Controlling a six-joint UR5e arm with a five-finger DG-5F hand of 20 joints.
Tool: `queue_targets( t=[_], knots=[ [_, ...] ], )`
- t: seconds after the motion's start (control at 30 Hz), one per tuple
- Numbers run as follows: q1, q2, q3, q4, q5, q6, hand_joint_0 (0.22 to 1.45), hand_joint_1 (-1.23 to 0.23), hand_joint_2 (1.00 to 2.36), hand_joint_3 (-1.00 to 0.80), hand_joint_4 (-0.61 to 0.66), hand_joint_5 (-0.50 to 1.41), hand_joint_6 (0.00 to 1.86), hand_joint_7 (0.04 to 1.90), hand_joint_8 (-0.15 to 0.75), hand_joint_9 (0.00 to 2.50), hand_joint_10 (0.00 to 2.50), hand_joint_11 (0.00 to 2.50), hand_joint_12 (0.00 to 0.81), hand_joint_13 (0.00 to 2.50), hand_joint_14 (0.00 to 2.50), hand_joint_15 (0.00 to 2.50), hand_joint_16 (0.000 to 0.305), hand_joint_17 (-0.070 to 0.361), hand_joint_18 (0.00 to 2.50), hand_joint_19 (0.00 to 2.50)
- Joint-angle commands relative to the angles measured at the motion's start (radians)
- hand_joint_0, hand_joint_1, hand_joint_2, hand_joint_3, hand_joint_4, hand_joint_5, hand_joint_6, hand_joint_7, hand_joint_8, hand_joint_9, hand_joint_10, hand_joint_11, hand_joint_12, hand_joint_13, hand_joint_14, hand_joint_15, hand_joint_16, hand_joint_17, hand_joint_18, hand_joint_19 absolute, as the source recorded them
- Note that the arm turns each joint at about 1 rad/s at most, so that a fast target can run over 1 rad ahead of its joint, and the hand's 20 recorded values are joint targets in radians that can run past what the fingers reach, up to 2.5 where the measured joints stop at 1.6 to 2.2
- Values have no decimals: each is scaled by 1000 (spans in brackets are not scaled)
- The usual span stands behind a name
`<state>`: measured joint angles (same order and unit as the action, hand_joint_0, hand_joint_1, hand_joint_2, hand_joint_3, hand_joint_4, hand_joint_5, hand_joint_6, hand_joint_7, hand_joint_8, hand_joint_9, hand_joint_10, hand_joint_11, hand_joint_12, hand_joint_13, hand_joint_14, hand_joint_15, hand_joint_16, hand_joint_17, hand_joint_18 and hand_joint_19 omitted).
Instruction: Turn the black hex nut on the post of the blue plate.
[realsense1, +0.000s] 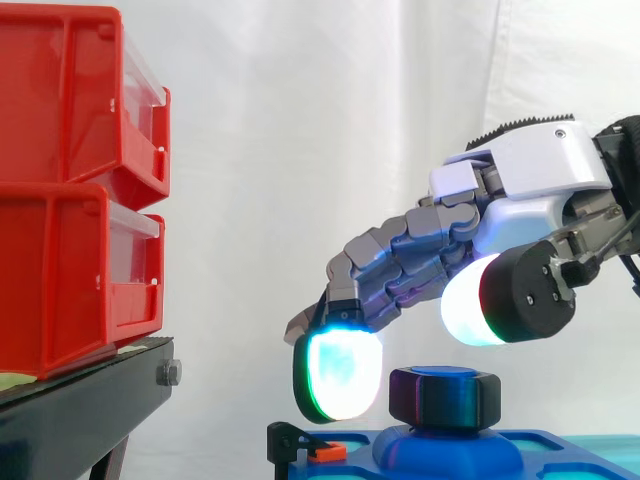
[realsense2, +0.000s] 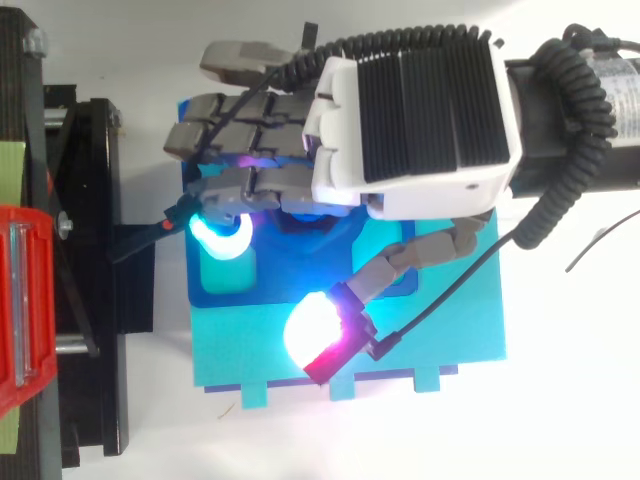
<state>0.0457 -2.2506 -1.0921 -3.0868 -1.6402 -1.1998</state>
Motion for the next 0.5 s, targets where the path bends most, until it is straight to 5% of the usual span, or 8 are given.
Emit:
queue_targets(
  t=[0.0,0.47],
  knots=[
    [3,0,0,-7,0,0,452,-449,1000,-500,222,-185,503,1032,263,299,0,0,387,232,0,2,61,137,104,139],
    [-10,0,-2,-30,-9,3,453,-449,1000,-500,221,-185,502,1031,262,296,0,0,388,232,0,6,61,137,107,141]
  ],
)
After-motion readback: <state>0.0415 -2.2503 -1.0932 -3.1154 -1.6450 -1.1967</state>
